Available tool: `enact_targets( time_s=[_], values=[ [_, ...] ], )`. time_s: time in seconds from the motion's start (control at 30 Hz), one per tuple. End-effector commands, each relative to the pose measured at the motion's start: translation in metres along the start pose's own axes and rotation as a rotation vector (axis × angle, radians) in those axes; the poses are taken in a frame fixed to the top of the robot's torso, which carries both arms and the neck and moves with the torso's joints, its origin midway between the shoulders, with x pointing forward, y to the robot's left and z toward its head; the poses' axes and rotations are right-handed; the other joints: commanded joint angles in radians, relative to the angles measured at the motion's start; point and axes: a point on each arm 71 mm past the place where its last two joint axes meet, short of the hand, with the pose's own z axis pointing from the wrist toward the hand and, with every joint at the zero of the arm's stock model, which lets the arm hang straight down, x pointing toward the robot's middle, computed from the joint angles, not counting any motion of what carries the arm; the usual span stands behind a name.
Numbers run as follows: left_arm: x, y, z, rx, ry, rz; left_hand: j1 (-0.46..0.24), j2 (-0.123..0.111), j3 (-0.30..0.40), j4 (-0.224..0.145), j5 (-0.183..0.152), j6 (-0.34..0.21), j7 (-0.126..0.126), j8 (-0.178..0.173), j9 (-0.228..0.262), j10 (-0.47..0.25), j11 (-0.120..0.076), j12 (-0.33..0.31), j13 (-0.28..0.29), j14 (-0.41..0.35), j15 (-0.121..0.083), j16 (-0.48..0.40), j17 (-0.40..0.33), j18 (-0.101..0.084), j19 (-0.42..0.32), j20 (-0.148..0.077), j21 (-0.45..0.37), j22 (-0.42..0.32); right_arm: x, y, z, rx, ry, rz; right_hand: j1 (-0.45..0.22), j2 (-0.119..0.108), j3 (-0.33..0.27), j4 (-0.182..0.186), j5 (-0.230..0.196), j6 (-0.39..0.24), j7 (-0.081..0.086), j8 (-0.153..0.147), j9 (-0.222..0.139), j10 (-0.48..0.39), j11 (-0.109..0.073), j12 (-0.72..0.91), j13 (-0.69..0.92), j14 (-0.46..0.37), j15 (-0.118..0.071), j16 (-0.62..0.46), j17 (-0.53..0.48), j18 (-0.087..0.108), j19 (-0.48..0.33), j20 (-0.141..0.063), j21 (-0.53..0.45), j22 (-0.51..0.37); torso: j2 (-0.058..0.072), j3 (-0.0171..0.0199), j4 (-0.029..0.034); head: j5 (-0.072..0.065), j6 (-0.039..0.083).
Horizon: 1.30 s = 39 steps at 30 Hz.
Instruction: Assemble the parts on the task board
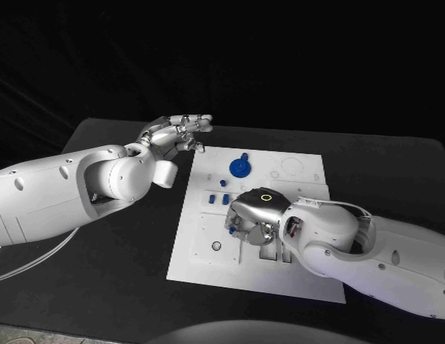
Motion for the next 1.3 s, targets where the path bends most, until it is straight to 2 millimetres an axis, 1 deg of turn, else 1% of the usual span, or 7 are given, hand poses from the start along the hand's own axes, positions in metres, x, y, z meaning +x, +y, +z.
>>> enact_targets(
  time_s=[0.03, 0.27, 0.53, 0.77, 1.03, 1.13, 1.3],
  values=[
    [0.002, 0.0, 0.0, 0.002, 0.02, -0.01, -0.001, 0.009, -0.003, 0.0, 0.003, -0.005, 0.002, 0.005, -0.001, -0.007, 0.003, 0.005, 0.001, -0.008, -0.002, -0.006, -0.001, 0.009, -0.002, 0.001, -0.005, -0.001, 0.005, -0.003, 0.001, 0.026, 0.03, -0.02, -0.021, -0.01, -0.013, 0.005, 0.003, -0.018, 0.003, -0.002, -0.007, -0.011, 0.003, 0.002, -0.002, 0.067, 0.004, 0.0, 0.086, 0.01, -0.005, 0.001, -0.006, -0.004, 0.0, -0.0003, 0.0003, -0.001, -0.001],
    [0.002, -0.001, 0.0, 0.002, 0.018, -0.009, -0.001, 0.009, -0.003, 0.0, 0.003, -0.005, 0.002, 0.005, -0.001, -0.007, 0.003, 0.005, 0.001, -0.008, -0.002, -0.006, -0.001, 0.009, -0.002, 0.001, -0.005, -0.001, 0.003, -0.004, 0.002, 0.038, -0.021, -0.021, -0.049, -0.037, -0.047, 0.016, -0.001, -0.086, 0.027, -0.002, -0.024, -0.101, 0.028, 0.003, -0.023, 0.06, 0.023, -0.02, 0.058, 0.019, -0.025, 0.017, -0.041, -0.063, -0.001, -0.0001, 0.0007, -0.002, -0.001],
    [0.001, -0.001, 0.0, 0.002, 0.016, -0.009, 0.001, 0.009, -0.005, -0.003, 0.004, -0.009, 0.002, 0.004, -0.001, -0.013, 0.004, 0.008, 0.002, -0.01, -0.002, -0.007, -0.004, 0.01, -0.002, 0.001, -0.006, -0.002, -0.002, -0.001, -0.002, 0.022, -0.074, -0.013, -0.045, -0.035, -0.054, 0.015, 0.002, -0.097, 0.029, -0.001, -0.026, -0.12, 0.031, 0.008, -0.029, 0.057, 0.026, -0.029, 0.046, 0.023, -0.03, 0.021, -0.053, -0.08, 0.0, 0.0009, 0.0, -0.008, 0.0],
    [0.001, -0.001, -0.001, 0.001, 0.016, -0.008, 0.001, 0.009, -0.005, -0.003, 0.004, -0.009, 0.002, 0.004, -0.001, -0.013, 0.004, 0.008, 0.002, -0.01, -0.002, -0.007, -0.004, 0.01, -0.002, 0.001, -0.006, -0.002, -0.01, -0.002, -0.018, 0.014, -0.112, 0.005, -0.045, -0.038, -0.06, 0.015, 0.003, -0.097, 0.028, 0.0, -0.026, -0.116, 0.029, 0.013, -0.028, 0.055, 0.025, -0.035, 0.038, 0.024, -0.031, 0.021, -0.056, -0.085, -0.001, 0.0004, 0.0004, -0.015, 0.006],
    [-0.001, -0.001, -0.002, 0.0, 0.013, -0.008, 0.001, 0.009, -0.006, -0.003, 0.004, -0.009, 0.003, 0.004, -0.001, -0.014, 0.005, 0.009, 0.002, -0.01, -0.002, -0.007, -0.005, 0.01, -0.002, 0.001, -0.006, -0.003, -0.038, -0.033, -0.053, 0.104, -0.116, 0.046, -0.051, -0.059, -0.101, 0.018, 0.014, -0.106, 0.02, -0.001, -0.027, -0.138, 0.027, 0.018, -0.034, 0.051, 0.023, -0.049, 0.019, 0.028, -0.039, 0.02, -0.075, -0.112, -0.002, -0.0006, -0.0018, -0.036, 0.02],
    [-0.001, -0.001, -0.002, 0.0, 0.013, -0.008, 0.001, 0.009, -0.006, -0.003, 0.004, -0.009, 0.003, 0.004, -0.001, -0.014, 0.005, 0.009, 0.002, -0.01, -0.002, -0.007, -0.005, 0.01, -0.002, 0.001, -0.006, -0.003, -0.048, -0.047, -0.065, 0.147, -0.125, 0.031, -0.045, -0.061, -0.148, 0.024, 0.025, -0.117, 0.017, 0.0, -0.027, -0.167, 0.027, 0.02, -0.036, 0.049, 0.023, -0.058, 0.008, 0.03, -0.042, 0.02, -0.088, -0.128, -0.002, 0.0003, -0.0037, -0.04, 0.025],
    [-0.001, -0.001, -0.002, 0.0, 0.014, -0.008, 0.001, 0.009, -0.006, -0.003, 0.004, -0.009, 0.003, 0.004, -0.001, -0.014, 0.005, 0.009, 0.002, -0.01, -0.002, -0.007, -0.005, 0.01, -0.002, 0.001, -0.006, -0.003, -0.055, -0.061, -0.076, 0.194, -0.135, -0.017, -0.024, -0.054, -0.175, 0.025, 0.022, -0.12, 0.011, 0.0, -0.027, -0.175, 0.025, 0.029, -0.036, 0.049, 0.021, -0.062, 0.002, 0.031, -0.042, 0.02, -0.093, -0.133, -0.001, 0.0019, -0.0045, -0.044, 0.032]
  ],
)
